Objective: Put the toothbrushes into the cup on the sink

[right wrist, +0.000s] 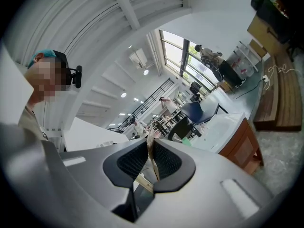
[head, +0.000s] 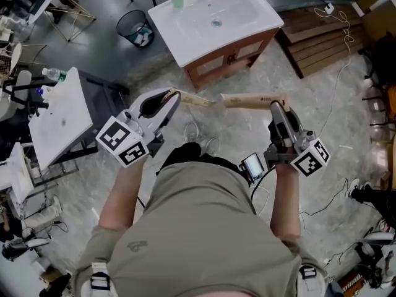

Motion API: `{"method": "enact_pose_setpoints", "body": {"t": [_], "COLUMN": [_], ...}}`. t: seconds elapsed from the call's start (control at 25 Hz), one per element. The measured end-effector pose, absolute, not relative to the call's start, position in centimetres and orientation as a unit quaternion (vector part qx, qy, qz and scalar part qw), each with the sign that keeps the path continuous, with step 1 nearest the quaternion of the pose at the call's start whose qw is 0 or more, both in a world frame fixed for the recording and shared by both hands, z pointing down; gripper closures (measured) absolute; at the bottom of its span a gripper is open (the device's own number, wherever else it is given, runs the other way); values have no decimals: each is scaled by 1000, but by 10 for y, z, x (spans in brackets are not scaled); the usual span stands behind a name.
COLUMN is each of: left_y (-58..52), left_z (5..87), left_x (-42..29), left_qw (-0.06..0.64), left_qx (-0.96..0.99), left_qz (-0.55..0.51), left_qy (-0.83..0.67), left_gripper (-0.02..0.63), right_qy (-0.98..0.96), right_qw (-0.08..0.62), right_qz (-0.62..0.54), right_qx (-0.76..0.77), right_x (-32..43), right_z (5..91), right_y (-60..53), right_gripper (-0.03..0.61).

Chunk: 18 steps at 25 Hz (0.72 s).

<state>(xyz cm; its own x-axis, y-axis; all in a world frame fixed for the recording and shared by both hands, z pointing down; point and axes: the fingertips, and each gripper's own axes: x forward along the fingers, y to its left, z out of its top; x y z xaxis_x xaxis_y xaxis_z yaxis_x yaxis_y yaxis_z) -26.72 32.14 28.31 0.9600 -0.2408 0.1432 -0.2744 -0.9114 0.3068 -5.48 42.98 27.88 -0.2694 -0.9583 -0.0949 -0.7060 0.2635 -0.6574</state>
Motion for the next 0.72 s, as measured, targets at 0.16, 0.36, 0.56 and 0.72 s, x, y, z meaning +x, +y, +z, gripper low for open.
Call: {"method": "enact_pose_setpoints", "body": {"t": [0.16,0.36,0.56,0.72], "left_y": [315,305,294,289], "left_z": [284,285,287,290], "left_x": [-259,-251,-239,-229], "left_qw": [165,166,165,167], "left_qx": [976,976,977,977], "left_qz": [50,49,46,45], "left_qy": [-132,-132,-130,-127], "left_gripper": [572,572,572,572], "right_qy": [752,752,752,750], "right_qw": [246,244,244,244], "right_qz": [-260,-261,-259,-260], "right_qx": [-554,-555,-555,-557], "right_x": [-46,-38,-28,-19], "right_z": [284,284,286,289], "right_y": [426,418,409,404], "right_gripper": [531,531,531,531]}}
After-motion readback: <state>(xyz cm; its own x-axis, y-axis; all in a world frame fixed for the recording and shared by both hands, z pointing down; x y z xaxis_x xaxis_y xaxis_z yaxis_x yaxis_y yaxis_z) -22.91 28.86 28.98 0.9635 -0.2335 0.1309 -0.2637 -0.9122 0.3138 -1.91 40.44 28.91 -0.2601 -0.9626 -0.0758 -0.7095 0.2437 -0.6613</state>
